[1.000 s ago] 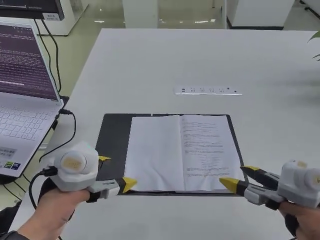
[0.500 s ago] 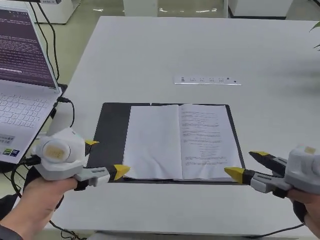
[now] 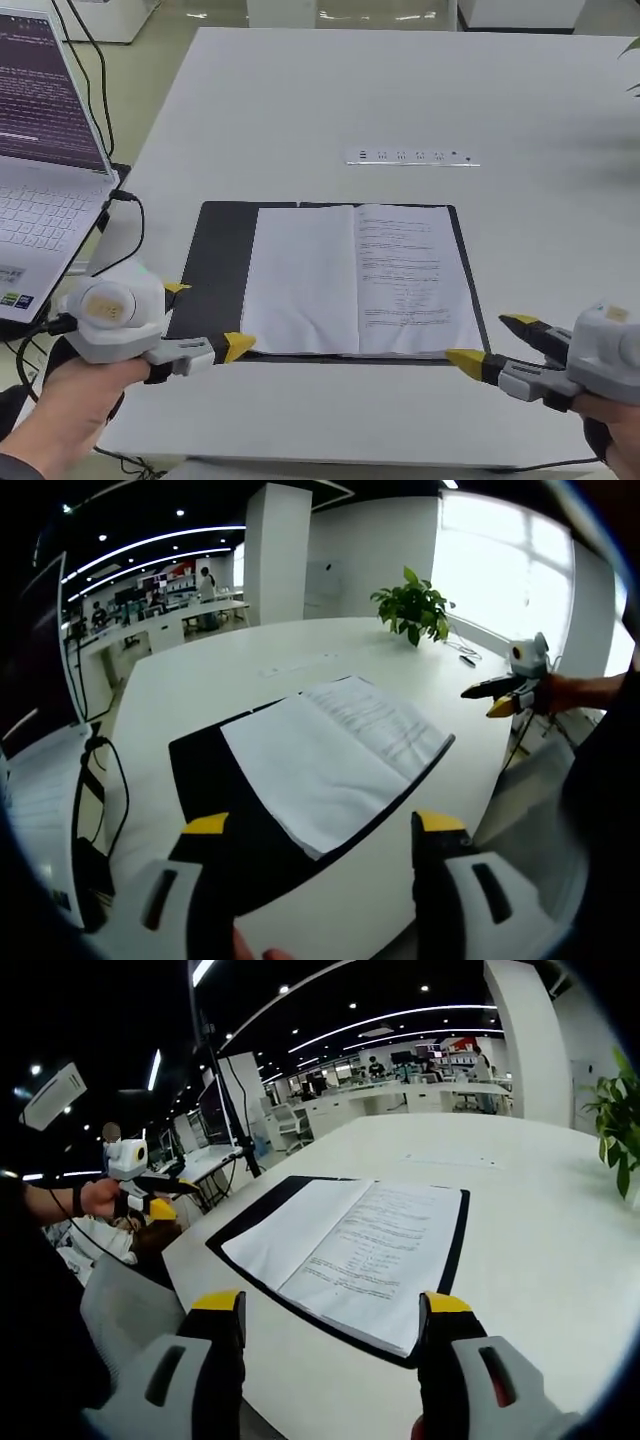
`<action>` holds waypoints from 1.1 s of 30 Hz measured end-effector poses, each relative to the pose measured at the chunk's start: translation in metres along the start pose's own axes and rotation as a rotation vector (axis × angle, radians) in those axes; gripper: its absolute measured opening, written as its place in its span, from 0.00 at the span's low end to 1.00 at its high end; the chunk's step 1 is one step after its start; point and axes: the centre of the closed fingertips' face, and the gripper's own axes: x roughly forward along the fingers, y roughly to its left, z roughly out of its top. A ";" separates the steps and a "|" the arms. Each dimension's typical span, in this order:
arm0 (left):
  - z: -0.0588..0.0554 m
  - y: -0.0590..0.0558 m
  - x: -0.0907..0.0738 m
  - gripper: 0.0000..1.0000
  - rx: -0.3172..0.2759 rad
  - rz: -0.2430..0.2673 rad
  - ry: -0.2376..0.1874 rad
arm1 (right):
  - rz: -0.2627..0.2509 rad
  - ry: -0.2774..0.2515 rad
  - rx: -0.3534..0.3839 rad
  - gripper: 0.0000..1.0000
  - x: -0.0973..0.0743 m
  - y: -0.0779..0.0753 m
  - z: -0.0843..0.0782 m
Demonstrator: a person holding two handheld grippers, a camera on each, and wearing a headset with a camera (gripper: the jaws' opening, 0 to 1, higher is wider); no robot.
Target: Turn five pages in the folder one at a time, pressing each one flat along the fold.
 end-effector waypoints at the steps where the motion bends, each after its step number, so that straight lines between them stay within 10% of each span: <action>1: 0.001 -0.002 0.002 0.71 0.002 -0.002 0.001 | -0.004 -0.005 0.004 0.69 -0.001 -0.001 0.001; 33: 0.039 -0.093 0.075 0.69 0.108 -0.179 0.044 | -0.031 -0.030 0.082 0.70 -0.025 -0.013 -0.017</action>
